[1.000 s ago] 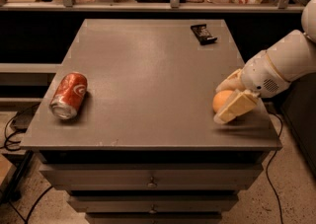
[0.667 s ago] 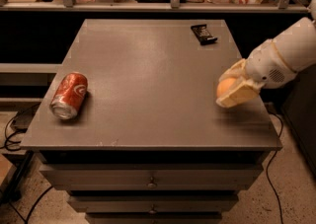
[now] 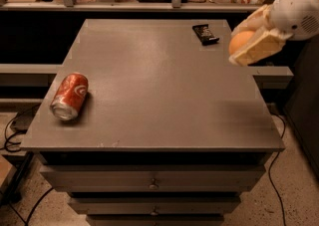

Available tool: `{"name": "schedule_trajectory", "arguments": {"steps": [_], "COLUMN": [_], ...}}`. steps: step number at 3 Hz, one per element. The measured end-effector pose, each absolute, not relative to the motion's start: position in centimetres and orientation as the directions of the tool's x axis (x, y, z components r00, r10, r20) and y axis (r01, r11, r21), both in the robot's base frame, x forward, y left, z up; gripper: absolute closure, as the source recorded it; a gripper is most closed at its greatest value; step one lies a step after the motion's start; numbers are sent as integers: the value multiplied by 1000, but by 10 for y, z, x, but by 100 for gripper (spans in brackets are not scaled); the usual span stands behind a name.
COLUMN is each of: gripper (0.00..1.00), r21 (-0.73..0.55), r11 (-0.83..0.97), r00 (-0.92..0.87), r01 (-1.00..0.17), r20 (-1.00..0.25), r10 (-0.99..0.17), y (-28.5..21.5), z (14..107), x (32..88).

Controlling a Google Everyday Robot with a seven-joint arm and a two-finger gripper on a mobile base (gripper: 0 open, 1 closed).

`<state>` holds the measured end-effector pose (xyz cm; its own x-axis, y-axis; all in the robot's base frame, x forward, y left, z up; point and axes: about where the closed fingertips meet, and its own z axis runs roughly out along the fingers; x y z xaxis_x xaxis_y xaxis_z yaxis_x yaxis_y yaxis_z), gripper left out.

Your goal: Pick orange

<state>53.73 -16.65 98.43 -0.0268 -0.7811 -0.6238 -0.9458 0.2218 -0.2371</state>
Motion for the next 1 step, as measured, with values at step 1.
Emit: {"name": "schedule_trajectory", "arguments": {"steps": [1], "gripper": [100], "r21": [-264], "r11": [227], "r00": [-12], "r01": [-938], "r20": [-628], "r10": [-778], "y": [-167], "z": [998], "x": [540]}}
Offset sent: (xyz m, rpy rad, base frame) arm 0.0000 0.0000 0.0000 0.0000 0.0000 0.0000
